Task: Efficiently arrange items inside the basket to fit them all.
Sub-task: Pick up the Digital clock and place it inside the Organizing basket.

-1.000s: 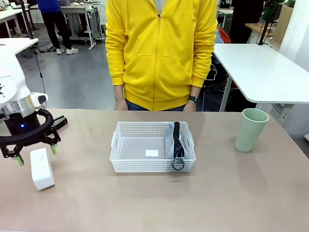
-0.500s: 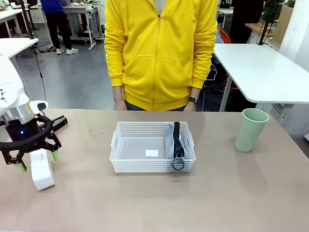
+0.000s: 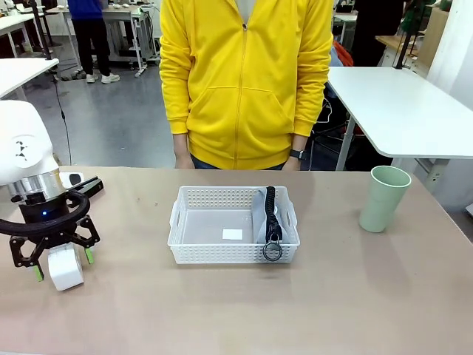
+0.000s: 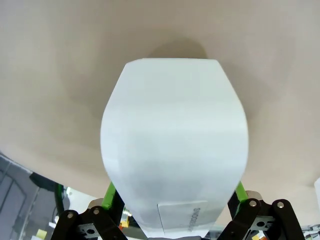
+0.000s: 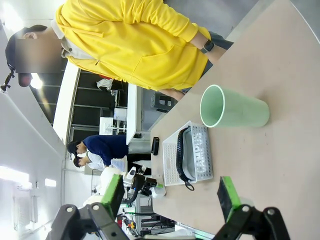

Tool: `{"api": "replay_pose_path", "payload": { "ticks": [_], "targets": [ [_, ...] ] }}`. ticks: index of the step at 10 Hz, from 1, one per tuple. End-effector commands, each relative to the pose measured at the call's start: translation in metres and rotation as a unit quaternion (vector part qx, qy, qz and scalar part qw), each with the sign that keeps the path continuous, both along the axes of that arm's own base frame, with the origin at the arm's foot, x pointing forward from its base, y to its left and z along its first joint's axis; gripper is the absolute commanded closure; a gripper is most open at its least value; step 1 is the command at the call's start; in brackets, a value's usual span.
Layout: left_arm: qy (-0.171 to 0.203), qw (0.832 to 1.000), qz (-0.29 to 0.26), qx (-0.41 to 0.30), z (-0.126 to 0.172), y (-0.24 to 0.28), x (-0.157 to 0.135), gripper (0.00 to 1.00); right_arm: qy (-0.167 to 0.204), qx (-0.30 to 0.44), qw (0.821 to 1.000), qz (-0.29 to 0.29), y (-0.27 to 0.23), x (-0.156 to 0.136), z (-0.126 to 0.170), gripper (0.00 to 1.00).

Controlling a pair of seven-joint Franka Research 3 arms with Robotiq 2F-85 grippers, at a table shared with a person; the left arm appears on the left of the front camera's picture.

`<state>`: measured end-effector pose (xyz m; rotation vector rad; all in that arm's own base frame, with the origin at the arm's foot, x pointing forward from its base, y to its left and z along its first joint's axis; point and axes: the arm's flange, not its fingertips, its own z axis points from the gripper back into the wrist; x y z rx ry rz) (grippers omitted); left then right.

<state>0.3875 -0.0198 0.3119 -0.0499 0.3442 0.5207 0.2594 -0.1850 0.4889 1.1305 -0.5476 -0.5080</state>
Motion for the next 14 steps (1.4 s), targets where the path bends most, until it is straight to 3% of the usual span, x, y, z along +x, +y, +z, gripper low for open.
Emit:
{"api": "replay_pose_path", "payload": {
  "ticks": [1, 4, 5, 6, 7, 9, 10, 12, 14],
  "targets": [
    [0.009, 1.000, 0.008, -0.006, 0.0078, 0.0023, 0.0081, 0.00, -0.018, 0.000, 1.000, 0.001, -0.0004, 0.0036, 0.0015, 0.00],
    [0.002, 1.000, 0.004, -0.005, 0.0065, 0.0018, 0.0101, 0.00, -0.018, 0.000, 1.000, 0.001, -0.0004, 0.0036, 0.0015, 0.00],
    [-0.004, 1.000, 0.002, 0.006, 0.0058, 0.0013, 0.0102, 0.52, -0.018, 0.000, 1.000, 0.001, -0.0004, 0.0036, 0.0015, 0.00],
    [-0.010, 1.000, 0.000, 0.009, 0.0056, 0.0015, 0.0094, 0.60, -0.018, 0.000, 1.000, 0.001, -0.0004, 0.0036, 0.0015, 0.00],
    [-0.019, 1.000, -0.001, 0.012, 0.0058, 0.0016, 0.0087, 1.00, -0.018, 0.000, 1.000, 0.001, -0.0004, 0.0036, 0.0015, 0.00],
    [-0.057, 0.998, 0.005, 0.033, 0.0061, 0.0018, 0.0090, 1.00, -0.018, 0.000, 1.000, 0.001, -0.0004, 0.0036, 0.0015, 0.00],
    [-0.070, 0.996, 0.009, 0.045, 0.0064, 0.0014, 0.0085, 0.86, -0.018, 0.000, 1.000, 0.001, -0.0004, 0.0036, 0.0015, 0.00],
    [-0.072, 0.996, 0.012, 0.054, 0.0054, 0.0013, 0.0102, 1.00, -0.018, 0.000, 1.000, 0.001, -0.0004, 0.0036, 0.0015, 0.00],
    [-0.069, 0.996, 0.013, 0.055, 0.0061, 0.0018, 0.0096, 1.00, -0.018, 0.000, 1.000, 0.001, -0.0004, 0.0036, 0.0015, 0.00]
  ]
}}
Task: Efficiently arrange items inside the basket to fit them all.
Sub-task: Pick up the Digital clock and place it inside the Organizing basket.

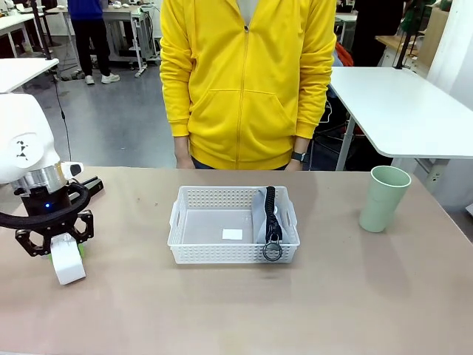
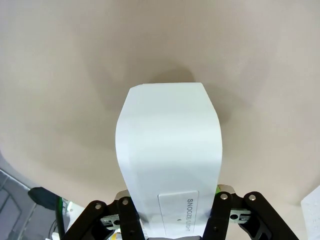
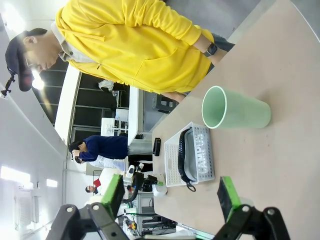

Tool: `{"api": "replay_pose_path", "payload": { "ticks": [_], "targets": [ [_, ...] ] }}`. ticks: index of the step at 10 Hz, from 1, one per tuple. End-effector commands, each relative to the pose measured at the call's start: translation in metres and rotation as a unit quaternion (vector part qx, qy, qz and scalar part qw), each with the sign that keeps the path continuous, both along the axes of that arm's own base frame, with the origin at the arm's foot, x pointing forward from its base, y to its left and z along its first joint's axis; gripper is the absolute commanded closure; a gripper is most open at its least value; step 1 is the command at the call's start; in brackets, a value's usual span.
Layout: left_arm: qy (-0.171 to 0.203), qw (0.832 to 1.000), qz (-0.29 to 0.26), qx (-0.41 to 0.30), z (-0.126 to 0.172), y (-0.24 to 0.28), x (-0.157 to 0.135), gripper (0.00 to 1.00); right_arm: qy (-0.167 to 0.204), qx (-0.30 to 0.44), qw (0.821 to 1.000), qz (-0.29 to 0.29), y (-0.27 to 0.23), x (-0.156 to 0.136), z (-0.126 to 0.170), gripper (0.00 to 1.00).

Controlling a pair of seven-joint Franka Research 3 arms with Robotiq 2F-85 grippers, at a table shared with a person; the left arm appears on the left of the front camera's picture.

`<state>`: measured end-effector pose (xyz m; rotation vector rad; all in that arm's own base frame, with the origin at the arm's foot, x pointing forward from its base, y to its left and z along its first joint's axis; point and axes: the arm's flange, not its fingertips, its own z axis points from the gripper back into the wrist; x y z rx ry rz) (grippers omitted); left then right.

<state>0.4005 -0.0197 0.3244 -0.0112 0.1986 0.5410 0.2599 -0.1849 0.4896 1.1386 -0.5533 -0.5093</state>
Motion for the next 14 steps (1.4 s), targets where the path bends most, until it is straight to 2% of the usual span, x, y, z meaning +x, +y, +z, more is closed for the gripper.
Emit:
{"api": "replay_pose_path", "payload": {
  "ticks": [1, 3, 4, 7, 8, 9, 10, 11, 12, 13, 14],
  "targets": [
    [0.003, 1.000, -0.005, 0.004, -0.002, 0.002, -0.005, 1.00, -0.015, -0.003, 1.000, 0.002, 0.000, 0.003, 0.001, 0.00],
    [-0.011, 0.999, -0.027, -0.039, 0.036, 0.002, -0.011, 1.00, -0.015, -0.003, 1.000, 0.002, 0.000, 0.003, 0.001, 0.00],
    [-0.033, 0.997, -0.043, -0.060, 0.070, 0.002, -0.017, 1.00, -0.015, -0.003, 1.000, 0.002, 0.000, 0.003, 0.001, 0.00],
    [-0.017, 0.984, -0.119, -0.133, 0.146, 0.008, -0.023, 1.00, -0.015, -0.003, 1.000, 0.002, 0.000, 0.003, 0.001, 0.00],
    [-0.008, 0.968, -0.195, -0.159, 0.170, 0.017, -0.028, 1.00, -0.015, -0.003, 1.000, 0.002, 0.000, 0.003, 0.001, 0.00],
    [0.011, 0.944, -0.267, -0.193, 0.189, 0.031, -0.033, 1.00, -0.015, -0.003, 1.000, 0.002, 0.000, 0.003, 0.001, 0.00],
    [-0.007, 0.924, -0.310, -0.223, 0.202, 0.048, -0.034, 1.00, -0.015, -0.003, 1.000, 0.002, 0.000, 0.003, 0.001, 0.00],
    [-0.035, 0.921, -0.301, -0.243, 0.206, 0.059, -0.028, 1.00, -0.015, -0.003, 1.000, 0.002, 0.000, 0.003, 0.001, 0.00],
    [-0.042, 0.940, -0.225, -0.252, 0.202, 0.065, -0.016, 1.00, -0.015, -0.003, 1.000, 0.002, 0.000, 0.003, 0.001, 0.00],
    [-0.031, 0.933, -0.293, -0.207, 0.206, 0.046, -0.042, 0.59, -0.015, -0.003, 1.000, 0.002, 0.000, 0.003, 0.001, 0.00],
    [-0.031, 0.933, -0.293, -0.207, 0.206, 0.046, -0.042, 0.59, -0.015, -0.003, 1.000, 0.002, 0.000, 0.003, 0.001, 0.00]
  ]
}}
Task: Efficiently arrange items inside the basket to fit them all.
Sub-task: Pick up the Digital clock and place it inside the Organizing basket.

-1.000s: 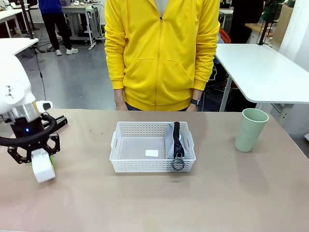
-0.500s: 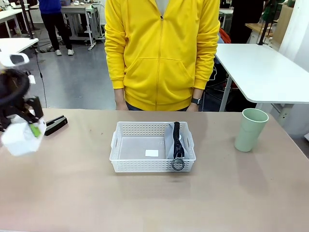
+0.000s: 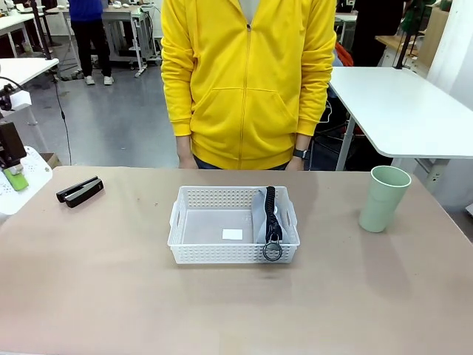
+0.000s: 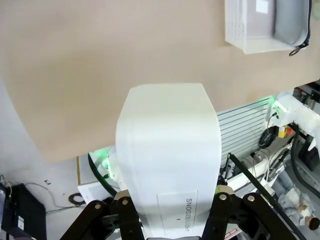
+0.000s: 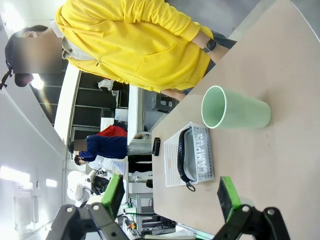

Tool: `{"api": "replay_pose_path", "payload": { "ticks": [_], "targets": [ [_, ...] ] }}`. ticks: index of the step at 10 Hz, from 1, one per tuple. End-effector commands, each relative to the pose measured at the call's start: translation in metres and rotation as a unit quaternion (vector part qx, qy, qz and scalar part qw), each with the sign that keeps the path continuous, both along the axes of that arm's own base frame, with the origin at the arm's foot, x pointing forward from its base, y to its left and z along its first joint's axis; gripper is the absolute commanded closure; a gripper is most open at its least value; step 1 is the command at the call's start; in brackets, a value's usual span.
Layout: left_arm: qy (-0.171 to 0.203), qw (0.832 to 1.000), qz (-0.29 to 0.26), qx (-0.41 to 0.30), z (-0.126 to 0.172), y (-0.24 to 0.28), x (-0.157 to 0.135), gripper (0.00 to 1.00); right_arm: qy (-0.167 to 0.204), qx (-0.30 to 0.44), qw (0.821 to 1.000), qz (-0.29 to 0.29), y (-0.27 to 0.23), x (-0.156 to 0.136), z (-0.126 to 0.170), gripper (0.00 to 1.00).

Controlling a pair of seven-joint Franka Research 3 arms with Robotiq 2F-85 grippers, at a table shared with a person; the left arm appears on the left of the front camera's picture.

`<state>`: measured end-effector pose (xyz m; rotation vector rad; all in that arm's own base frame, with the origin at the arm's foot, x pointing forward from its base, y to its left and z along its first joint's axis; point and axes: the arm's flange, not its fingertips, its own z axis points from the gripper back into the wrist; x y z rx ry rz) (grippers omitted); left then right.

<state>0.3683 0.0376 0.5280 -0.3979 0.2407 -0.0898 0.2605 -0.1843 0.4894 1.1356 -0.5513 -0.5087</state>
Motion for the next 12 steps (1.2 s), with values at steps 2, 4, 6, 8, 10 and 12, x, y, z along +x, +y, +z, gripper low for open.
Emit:
{"api": "replay_pose_path", "payload": {
  "ticks": [2, 4, 6, 8, 10, 12],
  "targets": [
    [-0.004, 1.000, -0.009, 0.013, 0.002, -0.012, -0.009, 0.59, -0.016, -0.002, 1.000, 0.002, -0.001, 0.003, 0.001, 0.00],
    [-0.002, 1.000, -0.013, 0.007, 0.001, -0.013, -0.003, 0.49, -0.016, -0.002, 1.000, 0.002, -0.001, 0.003, 0.001, 0.00],
    [-0.073, 0.992, -0.102, -0.009, 0.003, -0.103, 0.016, 0.49, -0.016, -0.002, 1.000, 0.002, -0.001, 0.003, 0.001, 0.00],
    [-0.111, 0.980, -0.161, 0.019, -0.016, -0.192, 0.028, 0.49, -0.016, -0.002, 1.000, 0.002, -0.001, 0.003, 0.001, 0.00],
    [-0.142, 0.968, -0.203, 0.034, -0.035, -0.265, 0.044, 0.49, -0.016, -0.002, 1.000, 0.002, -0.001, 0.003, 0.001, 0.00],
    [-0.177, 0.946, -0.269, 0.029, -0.053, -0.314, 0.069, 0.49, -0.016, -0.002, 1.000, 0.002, -0.001, 0.003, 0.001, 0.00]
  ]
}}
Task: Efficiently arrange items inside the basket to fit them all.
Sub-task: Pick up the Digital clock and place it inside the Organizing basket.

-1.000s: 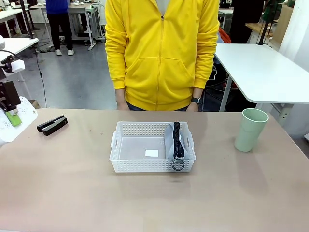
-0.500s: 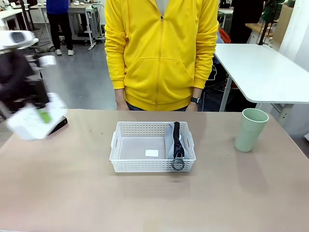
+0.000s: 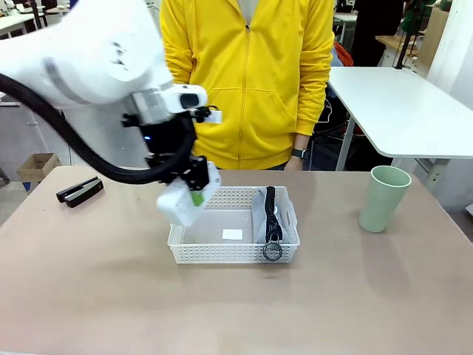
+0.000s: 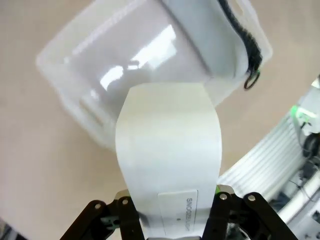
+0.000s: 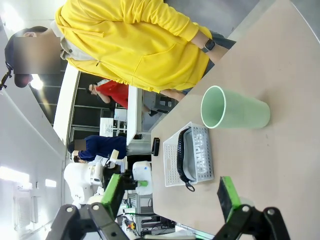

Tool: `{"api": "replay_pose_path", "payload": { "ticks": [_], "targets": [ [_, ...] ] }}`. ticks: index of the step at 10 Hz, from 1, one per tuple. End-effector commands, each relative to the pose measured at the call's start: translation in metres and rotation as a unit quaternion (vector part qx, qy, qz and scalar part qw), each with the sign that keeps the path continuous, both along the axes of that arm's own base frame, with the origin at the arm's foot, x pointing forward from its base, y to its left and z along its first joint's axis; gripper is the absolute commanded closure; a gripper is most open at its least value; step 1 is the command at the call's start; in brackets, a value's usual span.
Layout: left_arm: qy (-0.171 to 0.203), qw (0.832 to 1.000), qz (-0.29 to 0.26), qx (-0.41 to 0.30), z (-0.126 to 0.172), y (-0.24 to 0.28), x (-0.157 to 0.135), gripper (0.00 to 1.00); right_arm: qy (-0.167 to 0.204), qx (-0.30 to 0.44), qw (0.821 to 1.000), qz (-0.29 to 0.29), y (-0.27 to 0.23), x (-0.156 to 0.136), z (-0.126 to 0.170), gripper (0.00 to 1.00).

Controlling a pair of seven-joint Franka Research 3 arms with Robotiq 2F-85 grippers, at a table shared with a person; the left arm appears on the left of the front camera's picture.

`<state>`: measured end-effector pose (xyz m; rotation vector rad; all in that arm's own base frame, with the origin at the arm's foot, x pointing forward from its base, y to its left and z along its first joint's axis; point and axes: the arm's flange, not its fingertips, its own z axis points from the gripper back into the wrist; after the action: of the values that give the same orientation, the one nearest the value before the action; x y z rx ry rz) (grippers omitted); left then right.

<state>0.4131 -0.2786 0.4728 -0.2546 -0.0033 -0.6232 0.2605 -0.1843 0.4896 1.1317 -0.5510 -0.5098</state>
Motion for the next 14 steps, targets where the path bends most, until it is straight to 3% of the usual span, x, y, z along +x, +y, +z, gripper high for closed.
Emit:
{"api": "replay_pose_path", "payload": {
  "ticks": [1, 3, 4, 6, 10, 14],
  "targets": [
    [-0.020, 0.998, -0.050, 0.019, -0.011, -0.015, 0.039, 0.49, -0.017, 0.000, 1.000, 0.003, -0.001, 0.003, 0.001, 0.00],
    [-0.037, 0.996, -0.051, 0.064, -0.041, -0.035, 0.069, 0.49, -0.017, 0.000, 1.000, 0.003, -0.001, 0.003, 0.001, 0.00],
    [-0.020, 0.996, -0.067, 0.062, -0.049, -0.040, 0.072, 0.49, -0.017, 0.000, 1.000, 0.003, -0.001, 0.003, 0.001, 0.00],
    [-0.009, 0.993, -0.089, 0.077, -0.070, -0.051, 0.065, 0.49, -0.017, 0.000, 1.000, 0.003, -0.001, 0.003, 0.001, 0.00],
    [0.008, 0.990, -0.082, 0.116, -0.122, -0.068, 0.056, 0.49, -0.017, 0.000, 1.000, 0.003, -0.001, 0.003, 0.001, 0.00],
    [0.020, 0.989, -0.092, 0.118, -0.129, -0.071, 0.052, 0.49, -0.017, 0.000, 1.000, 0.003, -0.001, 0.003, 0.001, 0.00]
  ]
}}
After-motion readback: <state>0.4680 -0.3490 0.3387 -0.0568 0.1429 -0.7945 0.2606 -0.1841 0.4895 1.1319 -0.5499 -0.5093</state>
